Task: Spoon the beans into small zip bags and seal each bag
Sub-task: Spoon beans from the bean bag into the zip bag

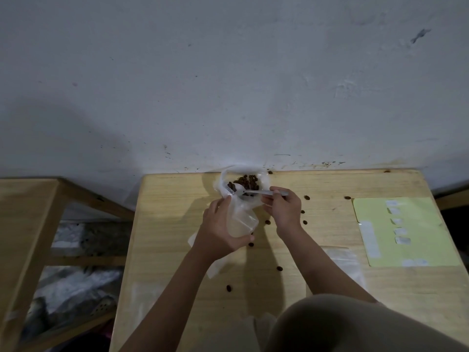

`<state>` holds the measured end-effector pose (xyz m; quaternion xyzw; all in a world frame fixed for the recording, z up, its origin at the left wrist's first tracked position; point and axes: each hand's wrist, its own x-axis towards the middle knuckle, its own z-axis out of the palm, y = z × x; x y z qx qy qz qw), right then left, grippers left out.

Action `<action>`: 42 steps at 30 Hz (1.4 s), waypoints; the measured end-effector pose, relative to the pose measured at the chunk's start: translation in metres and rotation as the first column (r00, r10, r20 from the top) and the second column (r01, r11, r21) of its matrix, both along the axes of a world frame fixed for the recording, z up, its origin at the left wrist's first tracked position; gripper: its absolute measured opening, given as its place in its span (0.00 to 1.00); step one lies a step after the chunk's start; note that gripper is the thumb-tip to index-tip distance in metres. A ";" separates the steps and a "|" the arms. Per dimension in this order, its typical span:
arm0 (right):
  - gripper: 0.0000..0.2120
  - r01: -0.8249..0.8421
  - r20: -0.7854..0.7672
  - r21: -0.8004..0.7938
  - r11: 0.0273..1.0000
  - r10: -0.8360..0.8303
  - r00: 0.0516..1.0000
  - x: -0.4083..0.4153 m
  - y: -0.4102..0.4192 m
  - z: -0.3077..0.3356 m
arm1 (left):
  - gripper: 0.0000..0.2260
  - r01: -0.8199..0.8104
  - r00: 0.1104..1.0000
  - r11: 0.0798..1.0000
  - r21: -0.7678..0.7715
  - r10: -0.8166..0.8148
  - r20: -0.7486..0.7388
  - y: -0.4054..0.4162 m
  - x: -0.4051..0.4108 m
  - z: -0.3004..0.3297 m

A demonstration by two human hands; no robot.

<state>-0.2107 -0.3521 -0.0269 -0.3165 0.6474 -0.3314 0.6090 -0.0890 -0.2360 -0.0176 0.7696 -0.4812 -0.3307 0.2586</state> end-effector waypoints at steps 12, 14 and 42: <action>0.08 0.037 0.117 -0.082 0.996 -0.028 0.993 -0.042 0.006 0.023 | 0.47 -0.035 0.999 0.999 0.038 0.035 -0.003 0.008 0.004 0.004; 0.08 -0.007 0.103 -0.148 0.989 0.023 0.994 -0.051 0.010 0.030 | 0.47 -0.039 0.999 0.998 0.046 0.039 -0.005 0.008 0.004 0.004; 0.07 -0.129 -0.201 -0.193 0.973 0.089 0.975 0.003 0.005 -0.006 | 0.48 0.034 0.997 0.996 -0.083 -0.040 -0.065 0.000 0.013 0.005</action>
